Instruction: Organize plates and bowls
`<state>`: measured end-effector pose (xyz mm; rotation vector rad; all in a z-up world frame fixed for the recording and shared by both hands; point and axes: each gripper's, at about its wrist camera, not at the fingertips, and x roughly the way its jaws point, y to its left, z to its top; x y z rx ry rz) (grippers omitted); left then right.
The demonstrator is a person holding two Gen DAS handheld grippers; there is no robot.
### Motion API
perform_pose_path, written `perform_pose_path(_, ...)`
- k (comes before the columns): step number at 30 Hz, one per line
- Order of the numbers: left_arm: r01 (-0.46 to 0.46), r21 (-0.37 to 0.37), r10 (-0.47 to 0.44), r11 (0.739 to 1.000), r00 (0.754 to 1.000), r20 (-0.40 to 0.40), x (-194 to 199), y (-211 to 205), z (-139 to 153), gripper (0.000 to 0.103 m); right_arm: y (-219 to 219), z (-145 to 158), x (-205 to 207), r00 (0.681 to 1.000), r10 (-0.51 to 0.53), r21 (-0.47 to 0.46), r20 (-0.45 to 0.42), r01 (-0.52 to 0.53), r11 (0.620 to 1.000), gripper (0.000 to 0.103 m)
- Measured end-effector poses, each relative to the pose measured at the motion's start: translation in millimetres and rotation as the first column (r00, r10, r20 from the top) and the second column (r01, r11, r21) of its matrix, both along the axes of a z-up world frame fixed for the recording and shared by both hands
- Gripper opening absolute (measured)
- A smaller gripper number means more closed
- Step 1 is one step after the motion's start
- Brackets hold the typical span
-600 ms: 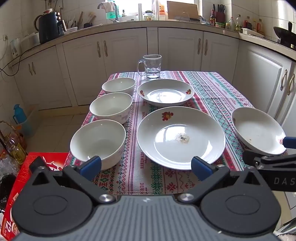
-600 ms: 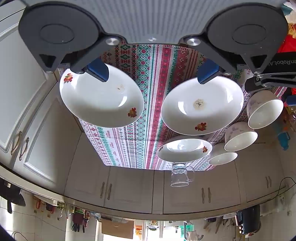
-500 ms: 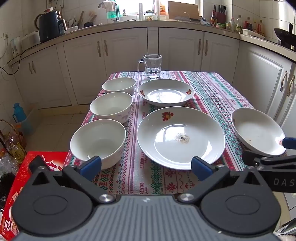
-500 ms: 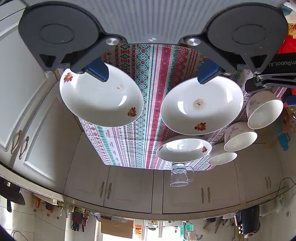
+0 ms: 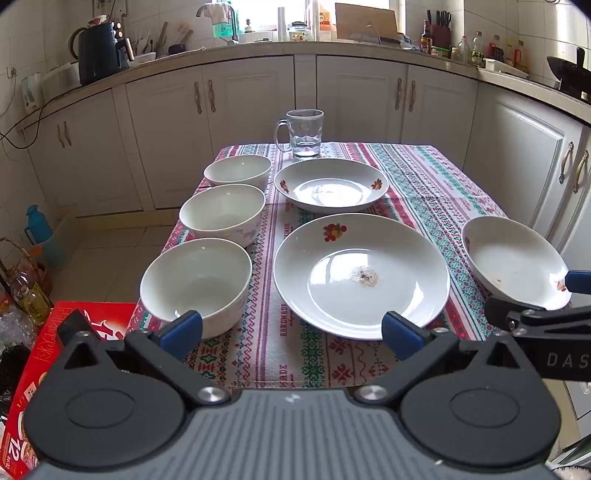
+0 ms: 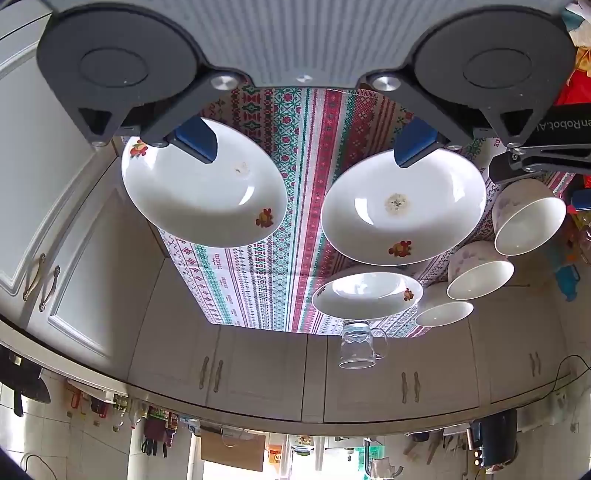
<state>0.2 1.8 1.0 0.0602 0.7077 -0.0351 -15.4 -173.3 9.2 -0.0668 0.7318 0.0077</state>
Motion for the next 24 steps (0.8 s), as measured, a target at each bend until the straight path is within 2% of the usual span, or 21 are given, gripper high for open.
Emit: perform_pose_path(24,-0.006,0.000,0.006,1.000,1.000,0.008,-2.1,1.0,2.3,0.102,2.4,1.3,-3.1,1.000,0.004,-0.017,0.019,-0.004,1.000,0.103)
